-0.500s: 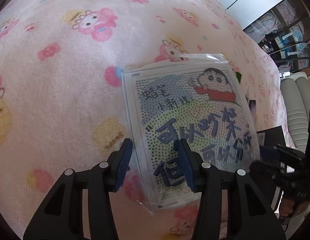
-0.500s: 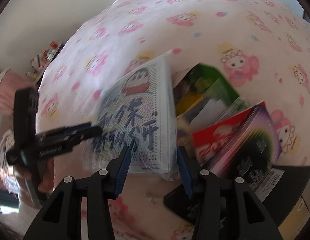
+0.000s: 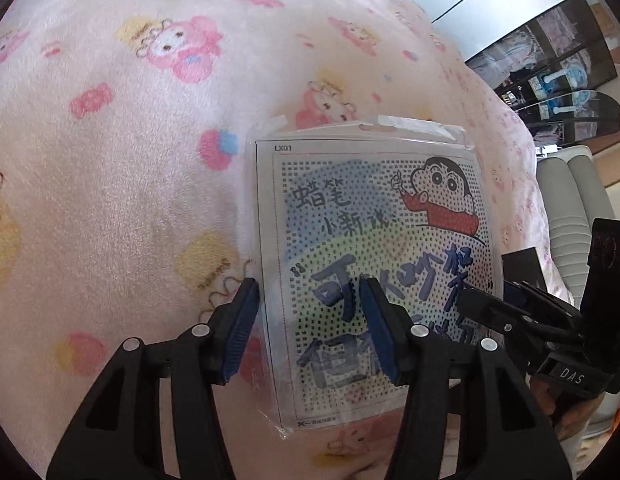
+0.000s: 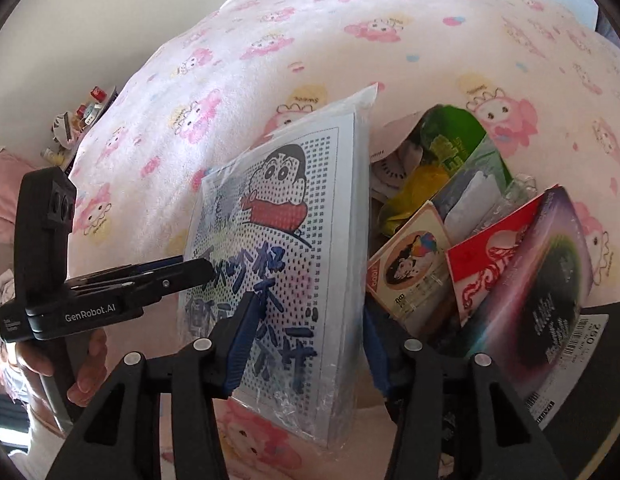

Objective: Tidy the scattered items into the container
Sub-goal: 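Carry the Shin-chan bead-art pack with the left tool into the black box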

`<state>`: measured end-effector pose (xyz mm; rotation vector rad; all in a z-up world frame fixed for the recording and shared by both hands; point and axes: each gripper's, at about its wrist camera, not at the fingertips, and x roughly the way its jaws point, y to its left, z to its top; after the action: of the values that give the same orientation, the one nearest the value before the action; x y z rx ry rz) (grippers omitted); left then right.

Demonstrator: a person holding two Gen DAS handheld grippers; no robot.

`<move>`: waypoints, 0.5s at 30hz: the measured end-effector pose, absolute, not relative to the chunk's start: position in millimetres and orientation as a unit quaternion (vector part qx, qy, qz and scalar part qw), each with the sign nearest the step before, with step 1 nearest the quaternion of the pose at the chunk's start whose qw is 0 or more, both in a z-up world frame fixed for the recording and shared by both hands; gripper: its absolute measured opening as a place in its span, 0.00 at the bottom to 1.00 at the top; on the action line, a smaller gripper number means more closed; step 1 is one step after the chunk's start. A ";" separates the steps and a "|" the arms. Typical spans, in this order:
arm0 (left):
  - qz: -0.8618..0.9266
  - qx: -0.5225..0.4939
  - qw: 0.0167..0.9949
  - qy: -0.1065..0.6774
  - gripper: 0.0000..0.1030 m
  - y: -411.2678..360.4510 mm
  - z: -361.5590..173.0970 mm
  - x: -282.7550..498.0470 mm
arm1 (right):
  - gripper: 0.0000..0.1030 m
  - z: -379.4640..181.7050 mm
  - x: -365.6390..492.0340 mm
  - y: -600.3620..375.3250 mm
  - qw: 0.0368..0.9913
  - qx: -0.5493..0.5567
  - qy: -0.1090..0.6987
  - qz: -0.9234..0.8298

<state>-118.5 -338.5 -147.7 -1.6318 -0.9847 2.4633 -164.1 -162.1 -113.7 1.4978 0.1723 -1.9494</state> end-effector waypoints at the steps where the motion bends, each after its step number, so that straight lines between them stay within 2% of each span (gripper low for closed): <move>1: 0.795 -0.518 0.021 -0.315 0.52 -334.2 -136.9 -119.9 | 0.43 -103.3 -159.6 -156.0 0.335 0.565 0.058 -0.752; 9: 0.832 -0.480 0.109 -0.254 0.52 -254.7 -47.1 -119.5 | 0.42 -9.2 -112.5 -60.7 0.322 0.475 0.008 -0.819; 12: 0.826 -0.487 0.149 -0.240 0.52 -205.7 -32.8 -124.1 | 0.42 14.8 -95.7 -12.4 0.306 0.447 -0.007 -0.840; 15: 0.816 -0.501 0.179 -0.226 0.52 -146.4 -32.3 -128.7 | 0.42 31.9 -75.4 38.1 0.268 0.421 0.014 -0.866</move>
<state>-128.7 -146.4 -32.3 -1.4180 -0.6383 2.3068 -75.4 38.1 31.9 1.1359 0.0384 -2.3372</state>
